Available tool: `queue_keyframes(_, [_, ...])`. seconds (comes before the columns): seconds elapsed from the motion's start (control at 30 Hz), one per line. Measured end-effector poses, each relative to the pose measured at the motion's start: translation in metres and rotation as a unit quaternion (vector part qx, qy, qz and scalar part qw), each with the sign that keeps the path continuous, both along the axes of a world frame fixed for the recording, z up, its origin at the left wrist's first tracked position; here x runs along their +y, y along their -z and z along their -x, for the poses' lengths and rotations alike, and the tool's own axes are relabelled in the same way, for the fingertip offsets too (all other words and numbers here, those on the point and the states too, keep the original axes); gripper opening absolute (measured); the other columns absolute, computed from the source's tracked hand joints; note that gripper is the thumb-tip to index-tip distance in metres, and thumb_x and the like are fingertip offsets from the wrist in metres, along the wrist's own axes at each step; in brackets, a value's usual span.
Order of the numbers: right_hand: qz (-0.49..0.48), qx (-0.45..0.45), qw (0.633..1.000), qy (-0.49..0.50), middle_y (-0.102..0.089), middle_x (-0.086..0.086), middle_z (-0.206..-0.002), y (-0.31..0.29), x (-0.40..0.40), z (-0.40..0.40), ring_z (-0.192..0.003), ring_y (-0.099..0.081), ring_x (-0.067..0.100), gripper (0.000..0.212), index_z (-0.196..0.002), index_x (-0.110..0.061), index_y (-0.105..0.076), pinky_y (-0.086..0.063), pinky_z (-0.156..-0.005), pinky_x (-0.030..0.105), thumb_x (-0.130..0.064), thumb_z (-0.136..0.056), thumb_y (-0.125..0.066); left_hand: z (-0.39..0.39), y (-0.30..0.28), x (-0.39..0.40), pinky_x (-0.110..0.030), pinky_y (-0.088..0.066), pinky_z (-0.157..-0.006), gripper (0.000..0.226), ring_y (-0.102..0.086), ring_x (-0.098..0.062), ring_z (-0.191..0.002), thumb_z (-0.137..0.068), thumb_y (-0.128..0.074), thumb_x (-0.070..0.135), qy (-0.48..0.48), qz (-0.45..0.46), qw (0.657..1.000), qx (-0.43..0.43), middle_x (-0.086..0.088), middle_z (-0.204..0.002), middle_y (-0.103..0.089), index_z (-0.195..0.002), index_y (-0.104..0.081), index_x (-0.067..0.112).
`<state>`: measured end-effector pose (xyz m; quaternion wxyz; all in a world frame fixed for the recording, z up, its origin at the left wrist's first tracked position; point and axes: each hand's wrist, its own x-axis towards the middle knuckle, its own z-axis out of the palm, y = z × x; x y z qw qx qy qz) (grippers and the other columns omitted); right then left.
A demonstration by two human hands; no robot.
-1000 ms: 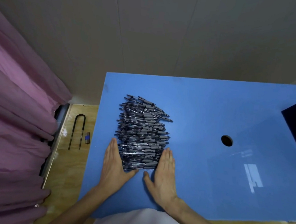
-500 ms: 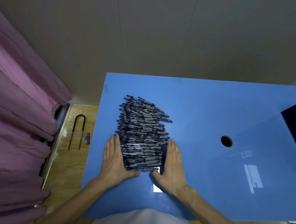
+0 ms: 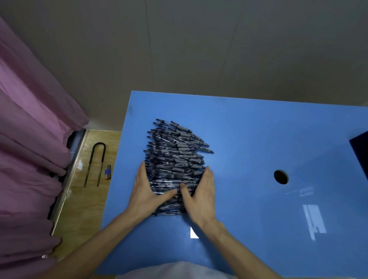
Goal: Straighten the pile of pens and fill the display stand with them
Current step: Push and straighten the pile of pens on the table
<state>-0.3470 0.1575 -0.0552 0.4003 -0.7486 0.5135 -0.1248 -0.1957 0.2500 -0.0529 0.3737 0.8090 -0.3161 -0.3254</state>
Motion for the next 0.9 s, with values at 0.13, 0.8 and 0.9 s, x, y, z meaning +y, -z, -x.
queue_keyframes(0.13, [-0.012, -0.029, 0.999, 0.015, -0.025, 0.004, -0.164, -0.002, 0.005, 0.0, -0.153, -0.019, 0.021, 0.089, -0.16, -0.011, -0.014, -0.024, -0.124, 0.045, -0.048, -0.089, -0.052, 0.003, -0.003, 0.001, -0.047, -0.042, -0.114, 0.122, -0.041, -0.009, -0.141, -0.063, -0.083, 0.071, 0.009, 0.025, 1.0, 0.003, 0.012, -0.152, -0.041, -0.158, -0.016, 0.035])
queue_keyframes(0.8, [0.028, 0.009, 1.0, -0.009, -0.011, 0.011, -0.169, 0.004, 0.007, -0.004, -0.156, -0.009, 0.024, 0.078, -0.161, -0.003, -0.007, -0.007, -0.128, 0.041, -0.029, -0.101, -0.049, 0.002, -0.002, 0.009, -0.048, -0.024, -0.125, 0.114, -0.013, -0.016, -0.157, -0.083, -0.066, 0.065, 0.053, -0.011, 0.995, -0.085, 0.002, -0.172, -0.01, -0.164, 0.002, 0.023])
queue_keyframes(0.9, [0.023, -0.005, 1.0, 0.02, 0.001, 0.008, -0.17, 0.001, -0.003, 0.0, -0.157, 0.002, 0.02, 0.08, -0.161, -0.004, -0.001, -0.001, -0.128, 0.034, -0.036, -0.105, -0.048, -0.006, -0.002, 0.004, -0.042, -0.014, -0.128, 0.111, -0.004, -0.015, -0.158, -0.091, -0.069, 0.054, 0.042, -0.021, 0.995, -0.093, 0.002, -0.172, 0.003, -0.163, 0.008, 0.019])
